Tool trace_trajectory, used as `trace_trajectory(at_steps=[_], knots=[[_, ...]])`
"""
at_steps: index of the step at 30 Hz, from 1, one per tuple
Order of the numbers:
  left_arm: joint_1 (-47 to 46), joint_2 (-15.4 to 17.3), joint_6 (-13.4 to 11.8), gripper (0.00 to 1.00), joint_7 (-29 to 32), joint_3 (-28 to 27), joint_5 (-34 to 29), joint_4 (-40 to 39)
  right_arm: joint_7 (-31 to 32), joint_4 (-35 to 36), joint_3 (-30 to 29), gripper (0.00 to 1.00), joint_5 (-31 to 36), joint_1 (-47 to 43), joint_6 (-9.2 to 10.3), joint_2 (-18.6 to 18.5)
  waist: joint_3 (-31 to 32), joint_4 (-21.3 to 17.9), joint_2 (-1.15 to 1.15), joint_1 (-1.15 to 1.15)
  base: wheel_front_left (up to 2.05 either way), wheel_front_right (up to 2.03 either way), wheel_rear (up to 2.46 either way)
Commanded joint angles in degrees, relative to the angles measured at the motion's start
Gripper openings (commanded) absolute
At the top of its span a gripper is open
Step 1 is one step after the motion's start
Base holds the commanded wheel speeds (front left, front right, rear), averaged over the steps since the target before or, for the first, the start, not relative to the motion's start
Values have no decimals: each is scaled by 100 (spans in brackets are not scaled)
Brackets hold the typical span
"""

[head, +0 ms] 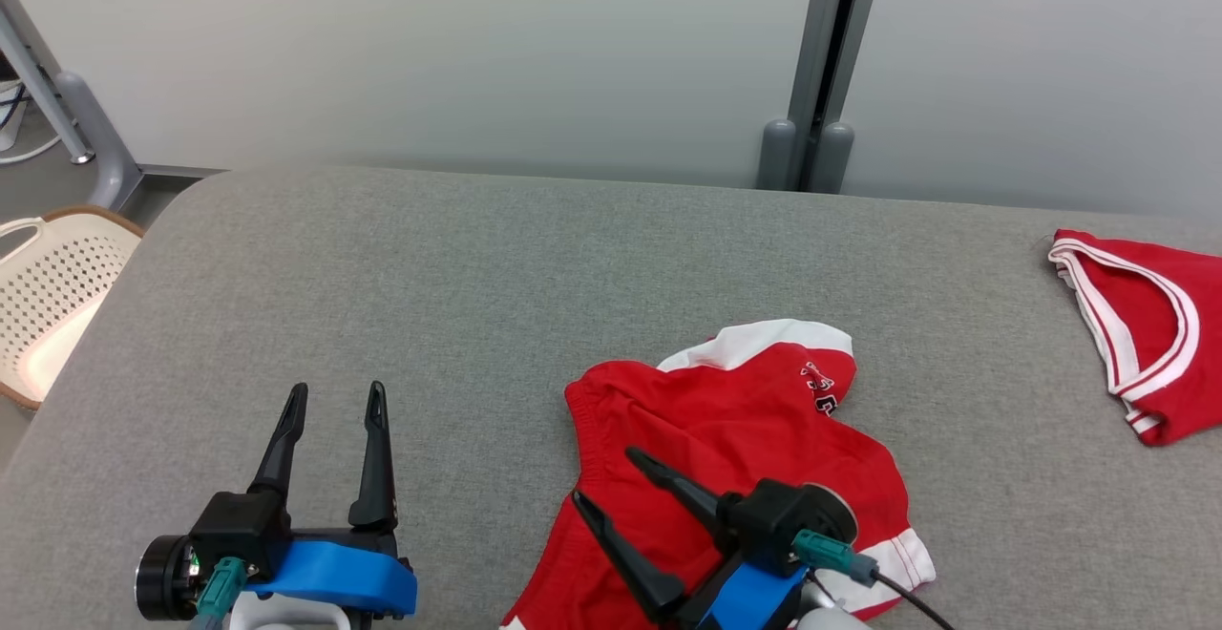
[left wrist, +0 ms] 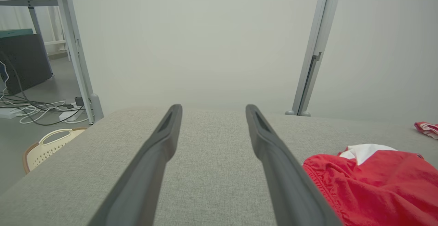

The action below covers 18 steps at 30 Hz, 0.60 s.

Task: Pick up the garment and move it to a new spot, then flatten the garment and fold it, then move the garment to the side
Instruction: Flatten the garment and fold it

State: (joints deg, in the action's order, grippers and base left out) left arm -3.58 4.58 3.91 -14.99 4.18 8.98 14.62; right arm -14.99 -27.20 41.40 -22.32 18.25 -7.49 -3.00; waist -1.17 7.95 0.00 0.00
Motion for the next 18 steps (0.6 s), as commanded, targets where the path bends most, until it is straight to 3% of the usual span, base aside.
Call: trace_trajectory(at_steps=[1,5,18], knots=[[34,-6,9,100,-26,-29,-40,-10,-25,65,-63,100,80,-13,-1,-73,37,-56,0,0,0,0,0],[73,-5,6,100,-26,-75,-55,-38,-25,456,-534,100,226,-151,-1,-280,77,-201,0,0,0,0,0],[211,4,23,100,-26,-186,-114,-120,-23,1523,-3160,100,876,-1318,-1,-569,153,-488,0,0,0,0,0]])
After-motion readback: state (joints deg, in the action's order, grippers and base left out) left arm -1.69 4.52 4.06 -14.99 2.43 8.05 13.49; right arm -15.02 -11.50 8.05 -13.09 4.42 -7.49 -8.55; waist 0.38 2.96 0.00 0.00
